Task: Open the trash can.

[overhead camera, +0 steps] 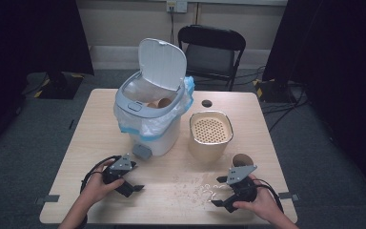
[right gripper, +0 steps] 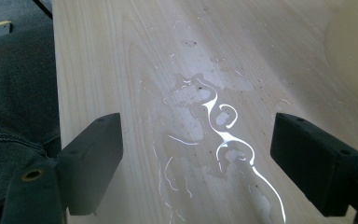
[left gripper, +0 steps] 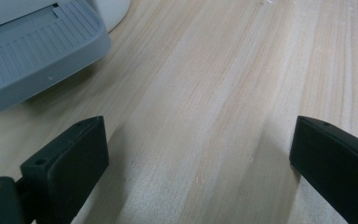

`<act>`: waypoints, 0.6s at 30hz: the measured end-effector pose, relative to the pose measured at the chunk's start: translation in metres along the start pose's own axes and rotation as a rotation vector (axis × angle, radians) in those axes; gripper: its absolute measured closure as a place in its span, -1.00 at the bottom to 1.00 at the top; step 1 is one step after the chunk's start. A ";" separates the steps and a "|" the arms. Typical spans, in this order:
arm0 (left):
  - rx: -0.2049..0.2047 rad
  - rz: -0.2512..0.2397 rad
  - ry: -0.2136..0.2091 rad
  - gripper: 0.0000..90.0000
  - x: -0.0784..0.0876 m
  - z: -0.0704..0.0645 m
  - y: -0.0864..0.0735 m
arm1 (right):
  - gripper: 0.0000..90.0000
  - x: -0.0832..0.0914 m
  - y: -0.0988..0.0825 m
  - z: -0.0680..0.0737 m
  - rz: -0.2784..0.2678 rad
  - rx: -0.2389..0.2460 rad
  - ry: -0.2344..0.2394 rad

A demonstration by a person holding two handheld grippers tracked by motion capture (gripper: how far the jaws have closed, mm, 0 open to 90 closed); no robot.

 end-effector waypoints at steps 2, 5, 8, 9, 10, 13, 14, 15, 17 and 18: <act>0.000 0.000 0.000 -0.92 0.000 0.000 0.000 | -0.63 0.002 -0.002 -0.001 -0.002 -0.009 -0.004; 0.003 -0.003 0.000 -0.92 0.000 0.000 0.000 | -0.60 0.005 -0.004 -0.002 -0.004 -0.008 0.001; 0.003 -0.003 0.000 -0.92 0.000 0.000 0.000 | -0.60 0.007 -0.006 -0.002 0.001 -0.009 0.003; -0.001 0.001 -0.001 -0.92 0.000 0.000 0.000 | -0.60 0.007 -0.007 -0.002 0.004 -0.005 0.003; -0.002 0.000 -0.001 -0.93 0.000 0.000 0.000 | -0.60 0.007 -0.008 -0.002 0.005 -0.009 0.005; -0.005 0.004 -0.001 -0.93 0.000 0.000 0.000 | -0.59 0.008 -0.010 -0.002 0.012 -0.008 0.003; -0.002 0.000 -0.002 -0.94 0.000 0.000 0.000 | -0.57 0.009 -0.013 -0.003 0.016 -0.010 0.002; -0.002 0.000 -0.002 -0.94 0.000 0.000 0.000 | -0.56 0.010 -0.014 -0.003 0.018 -0.016 0.003; -0.002 -0.001 -0.001 -0.94 -0.001 0.000 0.000 | -0.55 0.012 -0.015 -0.003 0.013 -0.017 0.007; -0.001 -0.001 -0.004 -0.94 -0.001 0.000 0.000 | -0.55 0.012 -0.015 -0.003 0.013 -0.017 0.005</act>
Point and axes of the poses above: each handheld gripper's, and its own axes: x roughly backward along the jaws, y roughly out of its top, z roughly to its left, the point moved 6 cm from there along -x, roughly forward along the jaws, and after that the axes turned 8 degrees about -y, right-handed, at the moved point
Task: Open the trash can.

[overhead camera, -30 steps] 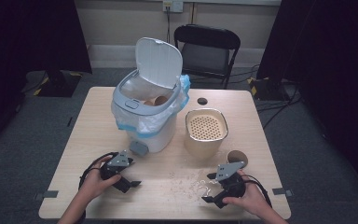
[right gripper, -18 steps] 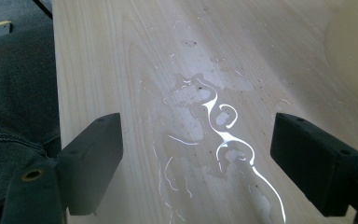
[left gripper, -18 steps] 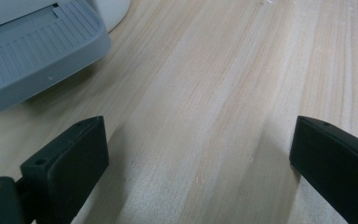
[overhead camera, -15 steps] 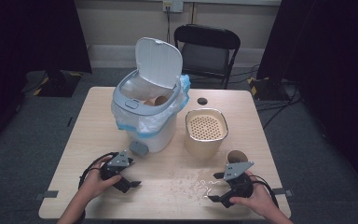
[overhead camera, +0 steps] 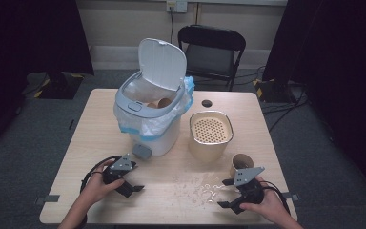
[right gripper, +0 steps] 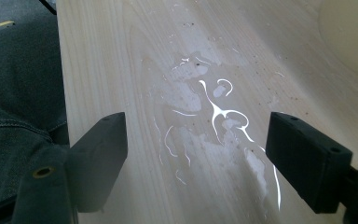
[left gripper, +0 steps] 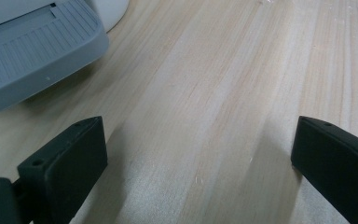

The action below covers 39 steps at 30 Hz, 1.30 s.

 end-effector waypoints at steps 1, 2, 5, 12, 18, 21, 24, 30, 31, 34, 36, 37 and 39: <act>0.000 0.000 0.000 -0.94 0.000 0.000 0.000 | -0.55 0.001 -0.001 0.000 0.001 -0.002 0.000; 0.000 -0.001 0.000 -0.94 0.000 0.000 0.000 | -0.55 0.002 -0.003 0.000 0.003 -0.003 0.001; 0.000 0.000 0.000 -0.94 0.000 0.000 0.000 | -0.53 0.006 -0.008 -0.001 0.009 -0.009 -0.003; -0.007 0.007 -0.003 -0.96 0.000 0.000 0.000 | -0.53 0.016 -0.018 -0.001 0.016 -0.022 -0.013; -0.005 0.013 -0.006 -0.98 0.000 0.000 0.000 | -0.54 0.022 -0.026 -0.003 0.017 -0.036 -0.019; -0.007 0.017 -0.007 -0.99 0.000 -0.001 0.000 | -0.54 0.028 -0.033 -0.006 0.017 -0.051 -0.037; -0.007 0.018 -0.008 -0.99 0.000 -0.001 0.000 | -0.54 0.034 -0.040 -0.009 0.023 -0.063 -0.052; -0.009 0.019 -0.009 -1.00 0.000 -0.001 0.000 | -0.54 0.043 -0.049 -0.015 0.028 -0.083 -0.080; -0.009 0.019 -0.009 -1.00 0.000 -0.001 0.000 | -0.54 0.044 -0.049 -0.017 0.027 -0.081 -0.089; -0.008 0.019 -0.009 -1.00 0.000 -0.001 0.000 | -0.56 0.046 -0.052 -0.022 0.020 -0.098 -0.107; -0.009 0.020 -0.009 -1.00 0.000 -0.001 0.000 | -0.56 0.047 -0.052 -0.025 0.017 -0.105 -0.121; -0.009 0.019 -0.010 -1.00 0.000 -0.001 0.000 | -0.56 0.047 -0.053 -0.027 0.017 -0.109 -0.130; -0.010 0.019 -0.010 -1.00 0.000 -0.001 0.000 | -0.56 0.048 -0.054 -0.030 0.019 -0.119 -0.144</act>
Point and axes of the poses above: each handheld gripper's, and its own axes: x roughly backward along the jaws, y roughly out of its top, z roughly to its left, the point moved 6 cm from there along -x, roughly forward along the jaws, and after that the axes turned 8 degrees about -y, right-handed, at the moved point
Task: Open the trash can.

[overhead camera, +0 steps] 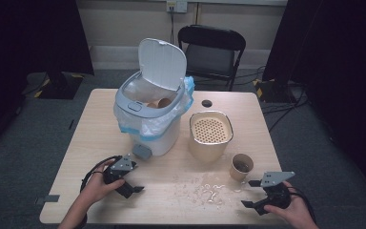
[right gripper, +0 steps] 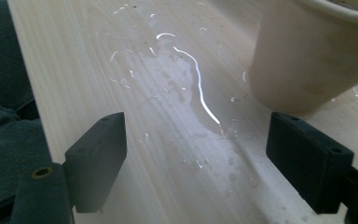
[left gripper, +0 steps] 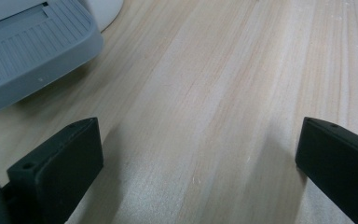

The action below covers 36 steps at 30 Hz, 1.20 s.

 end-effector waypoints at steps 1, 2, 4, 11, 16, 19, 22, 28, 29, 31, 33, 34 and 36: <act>0.000 0.000 0.000 -1.00 0.000 0.000 0.000 | -0.57 0.000 0.000 -0.002 -0.001 -0.006 -0.006; -0.001 -0.001 0.000 -1.00 0.000 0.000 0.000 | -0.57 0.000 0.000 -0.003 -0.001 -0.009 -0.008; 0.000 -0.001 0.000 -1.00 0.000 0.000 0.000 | -0.58 -0.001 0.000 -0.007 -0.003 -0.016 -0.025; -0.001 -0.002 -0.001 -1.00 0.000 0.000 0.000 | -0.61 -0.003 0.002 -0.018 -0.013 -0.038 -0.055; -0.001 -0.001 -0.001 -1.00 0.000 0.000 0.000 | -0.64 -0.008 0.005 -0.030 -0.023 -0.058 -0.085; -0.001 -0.001 0.000 -1.00 0.000 0.000 0.000 | -0.63 -0.010 0.007 -0.033 -0.023 -0.062 -0.085; -0.001 -0.001 -0.001 -1.00 0.000 0.000 0.000 | -0.63 -0.011 0.008 -0.036 -0.015 -0.058 -0.098; -0.001 -0.001 -0.001 -1.00 0.000 0.000 0.000 | -0.61 -0.015 0.012 -0.042 -0.026 -0.067 -0.117; -0.001 -0.001 -0.001 -1.00 0.000 0.000 0.000 | -0.61 -0.015 0.012 -0.042 -0.026 -0.067 -0.117; -0.002 -0.001 -0.002 -1.00 0.000 0.000 0.000 | -0.61 -0.016 0.012 -0.045 -0.033 -0.077 -0.119; -0.002 -0.001 -0.002 -1.00 0.000 0.000 0.000 | -0.61 -0.017 0.013 -0.045 -0.035 -0.084 -0.117; -0.002 -0.001 -0.002 -1.00 0.000 0.000 0.000 | -0.61 -0.017 0.013 -0.046 -0.033 -0.082 -0.117; -0.002 -0.001 -0.002 -1.00 0.000 0.000 0.000 | -0.61 -0.017 0.014 -0.047 -0.043 -0.082 -0.116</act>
Point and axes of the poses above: each handheld gripper's, and its own axes: x roughly backward along the jaws, y roughly out of its top, z roughly to its left, the point moved 6 cm from there along -x, roughly forward along the jaws, and after that the axes turned 8 degrees about -y, right-handed, at the moved point
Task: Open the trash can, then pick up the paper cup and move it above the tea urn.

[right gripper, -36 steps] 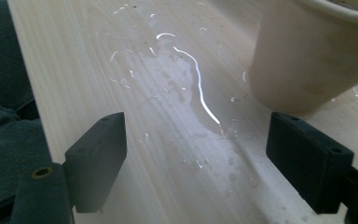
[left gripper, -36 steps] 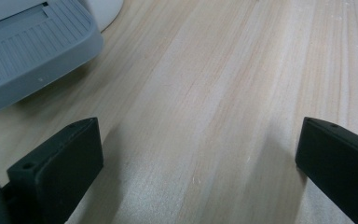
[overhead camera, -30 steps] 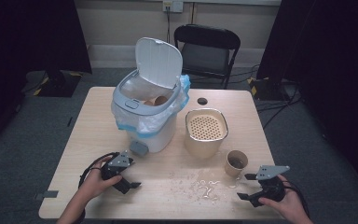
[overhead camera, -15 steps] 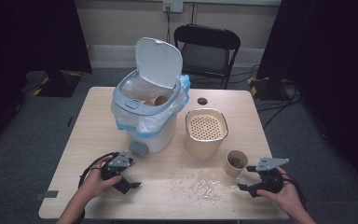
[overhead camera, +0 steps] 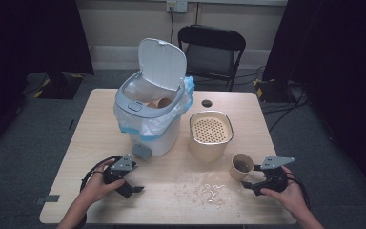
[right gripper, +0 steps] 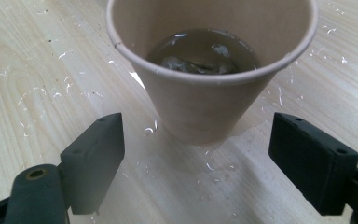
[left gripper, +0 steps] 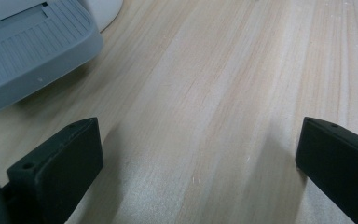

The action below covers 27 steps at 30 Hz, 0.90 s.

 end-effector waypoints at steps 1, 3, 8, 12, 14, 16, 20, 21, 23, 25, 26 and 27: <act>0.000 0.000 0.000 -1.00 0.000 0.000 0.000 | -0.61 0.000 0.000 0.000 0.002 -0.003 0.004; 0.000 0.000 0.000 -1.00 0.000 0.000 0.000 | -0.61 -0.001 0.001 0.000 0.007 0.002 0.003; -0.003 -0.003 -0.005 -1.00 0.000 0.000 0.000 | -0.61 -0.004 0.002 0.001 0.009 0.015 0.008; -0.003 -0.007 -0.006 -1.00 0.000 0.000 0.000 | -0.61 -0.007 0.004 0.000 0.006 0.012 0.012; -0.003 -0.007 -0.005 -1.00 0.000 0.000 0.000 | -0.61 -0.007 0.006 0.000 0.004 0.017 0.011; -0.004 -0.007 -0.006 -1.00 0.000 0.000 0.000 | -0.61 -0.008 0.008 -0.001 -0.005 0.017 0.010; -0.003 -0.007 -0.006 -1.00 0.000 0.000 0.000 | -0.60 -0.009 0.012 0.000 -0.013 0.025 0.010; -0.003 -0.007 -0.006 -1.00 0.000 0.000 0.000 | -0.60 -0.009 0.013 0.001 -0.012 0.026 0.011; -0.003 -0.007 -0.006 -1.00 0.000 0.000 0.000 | -0.59 -0.009 0.013 0.001 -0.012 0.025 0.010; -0.003 -0.007 -0.007 -1.00 0.000 0.000 0.000 | -0.59 -0.010 0.012 0.001 -0.015 0.020 0.012; -0.003 -0.007 -0.006 -1.00 0.000 0.000 0.000 | -0.59 -0.011 0.012 0.001 -0.017 0.017 0.015; -0.003 -0.007 -0.006 -1.00 0.000 0.000 0.000 | -0.59 -0.011 0.012 0.000 -0.020 0.015 0.016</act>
Point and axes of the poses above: each handheld gripper's, and its own axes: x roughly backward along the jaws, y roughly out of its top, z roughly to its left, the point moved 6 cm from there along -x, roughly forward along the jaws, and after that the axes turned 8 degrees about -y, right-handed, at the moved point
